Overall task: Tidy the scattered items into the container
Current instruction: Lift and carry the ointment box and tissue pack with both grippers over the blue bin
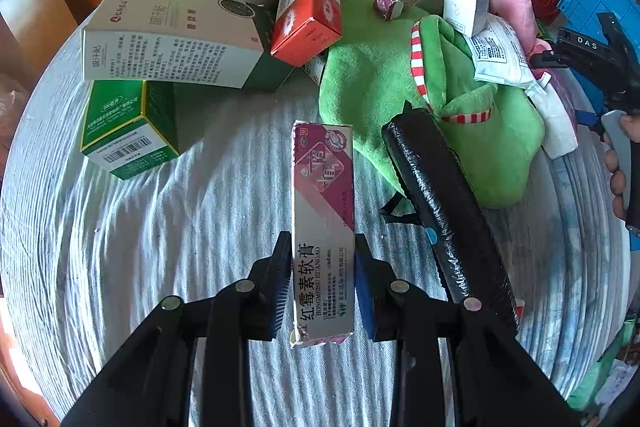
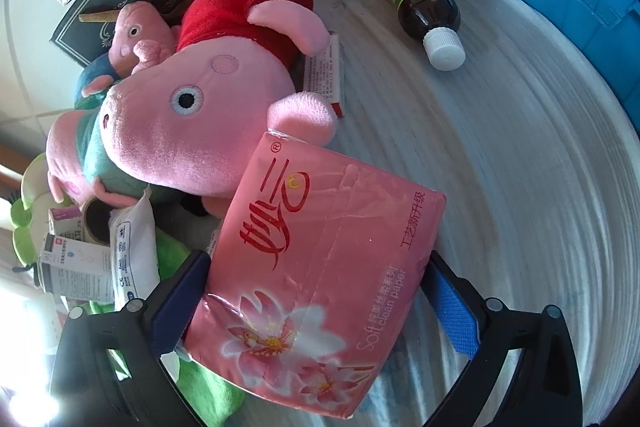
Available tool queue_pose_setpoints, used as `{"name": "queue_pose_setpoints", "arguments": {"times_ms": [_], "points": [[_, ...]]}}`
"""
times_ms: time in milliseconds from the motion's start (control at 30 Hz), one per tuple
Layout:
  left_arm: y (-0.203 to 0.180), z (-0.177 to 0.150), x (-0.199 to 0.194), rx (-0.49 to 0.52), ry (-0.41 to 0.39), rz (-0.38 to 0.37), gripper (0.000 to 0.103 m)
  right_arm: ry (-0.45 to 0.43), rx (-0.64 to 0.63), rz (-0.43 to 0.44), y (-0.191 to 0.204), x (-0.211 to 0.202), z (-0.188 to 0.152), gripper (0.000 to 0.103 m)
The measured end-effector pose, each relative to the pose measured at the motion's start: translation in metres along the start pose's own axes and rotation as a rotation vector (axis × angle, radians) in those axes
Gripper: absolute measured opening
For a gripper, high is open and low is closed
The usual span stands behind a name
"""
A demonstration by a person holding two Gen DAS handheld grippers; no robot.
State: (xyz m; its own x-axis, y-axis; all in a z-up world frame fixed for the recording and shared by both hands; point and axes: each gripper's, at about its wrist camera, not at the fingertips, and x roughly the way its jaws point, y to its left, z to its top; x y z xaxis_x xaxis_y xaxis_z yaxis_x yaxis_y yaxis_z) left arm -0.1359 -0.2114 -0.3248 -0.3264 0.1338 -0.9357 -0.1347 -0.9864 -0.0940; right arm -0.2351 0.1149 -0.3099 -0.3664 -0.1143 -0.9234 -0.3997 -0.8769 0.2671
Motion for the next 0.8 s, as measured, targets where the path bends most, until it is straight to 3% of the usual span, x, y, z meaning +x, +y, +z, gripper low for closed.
{"name": "queue_pose_setpoints", "arguments": {"times_ms": [267,433,800], "points": [[0.008,-0.006,0.0,-0.012,0.003,0.003,0.029,0.023,0.035,-0.048,0.006,0.018,0.006,0.103],[0.014,-0.009,0.001,-0.021,0.011,0.01,0.029,0.017,-0.058,-0.045,0.012,0.019,0.006,0.102],[0.005,0.003,-0.014,-0.004,-0.014,0.014,0.029,-0.01,-0.137,-0.018,0.006,-0.008,-0.006,0.098]]}}
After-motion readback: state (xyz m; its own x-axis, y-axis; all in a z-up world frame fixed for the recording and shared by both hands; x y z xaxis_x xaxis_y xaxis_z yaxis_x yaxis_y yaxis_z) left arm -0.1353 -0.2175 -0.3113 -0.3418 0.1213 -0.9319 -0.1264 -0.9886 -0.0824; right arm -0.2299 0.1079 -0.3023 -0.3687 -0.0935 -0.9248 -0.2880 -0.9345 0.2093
